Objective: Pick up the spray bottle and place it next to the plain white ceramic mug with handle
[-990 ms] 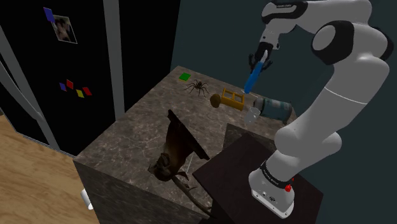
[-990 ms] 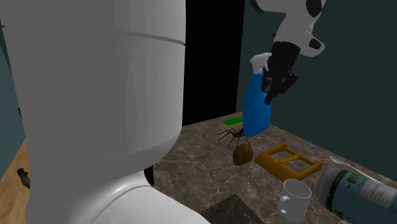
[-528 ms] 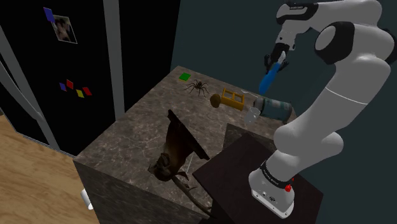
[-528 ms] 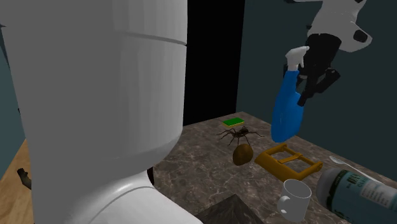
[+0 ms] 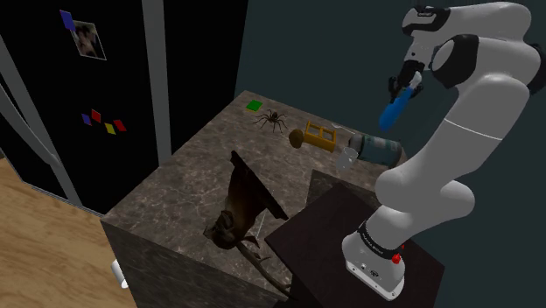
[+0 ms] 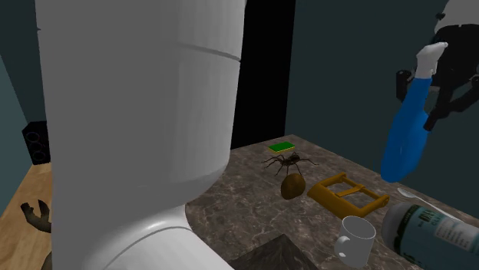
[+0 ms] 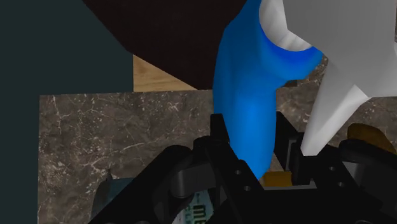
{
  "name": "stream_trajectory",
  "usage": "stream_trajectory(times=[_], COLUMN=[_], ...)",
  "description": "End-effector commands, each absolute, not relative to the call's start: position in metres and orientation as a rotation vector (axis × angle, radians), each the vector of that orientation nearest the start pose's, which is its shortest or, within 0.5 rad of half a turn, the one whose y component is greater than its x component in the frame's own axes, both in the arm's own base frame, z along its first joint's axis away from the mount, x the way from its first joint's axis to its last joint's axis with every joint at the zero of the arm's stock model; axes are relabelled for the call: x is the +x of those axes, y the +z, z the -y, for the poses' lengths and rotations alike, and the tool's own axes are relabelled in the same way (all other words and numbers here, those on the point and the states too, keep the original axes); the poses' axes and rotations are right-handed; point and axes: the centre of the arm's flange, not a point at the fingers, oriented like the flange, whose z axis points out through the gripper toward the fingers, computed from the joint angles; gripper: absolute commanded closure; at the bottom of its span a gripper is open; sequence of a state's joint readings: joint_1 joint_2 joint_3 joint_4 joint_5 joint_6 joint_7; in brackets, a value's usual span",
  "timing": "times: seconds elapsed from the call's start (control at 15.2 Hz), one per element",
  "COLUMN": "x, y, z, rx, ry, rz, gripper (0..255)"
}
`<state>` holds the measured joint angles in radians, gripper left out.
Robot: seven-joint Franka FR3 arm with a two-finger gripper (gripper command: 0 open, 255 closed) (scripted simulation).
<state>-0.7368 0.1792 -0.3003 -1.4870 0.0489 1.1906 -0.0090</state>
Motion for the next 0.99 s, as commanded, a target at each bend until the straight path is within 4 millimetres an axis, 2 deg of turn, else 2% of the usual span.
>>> stream_trajectory(times=[0.0, 0.13, 0.2, 0.92], x=[0.281, 0.263, 0.246, 0.246], y=[0.548, 0.554, 0.559, 0.501], z=[0.488, 0.507, 0.524, 0.524], rx=[-2.484, -2.484, -2.484, -2.484], ry=[0.592, 0.592, 0.592, 0.592], rz=[-1.402, -1.402, -1.402, -1.402], gripper=[255, 255, 255, 255])
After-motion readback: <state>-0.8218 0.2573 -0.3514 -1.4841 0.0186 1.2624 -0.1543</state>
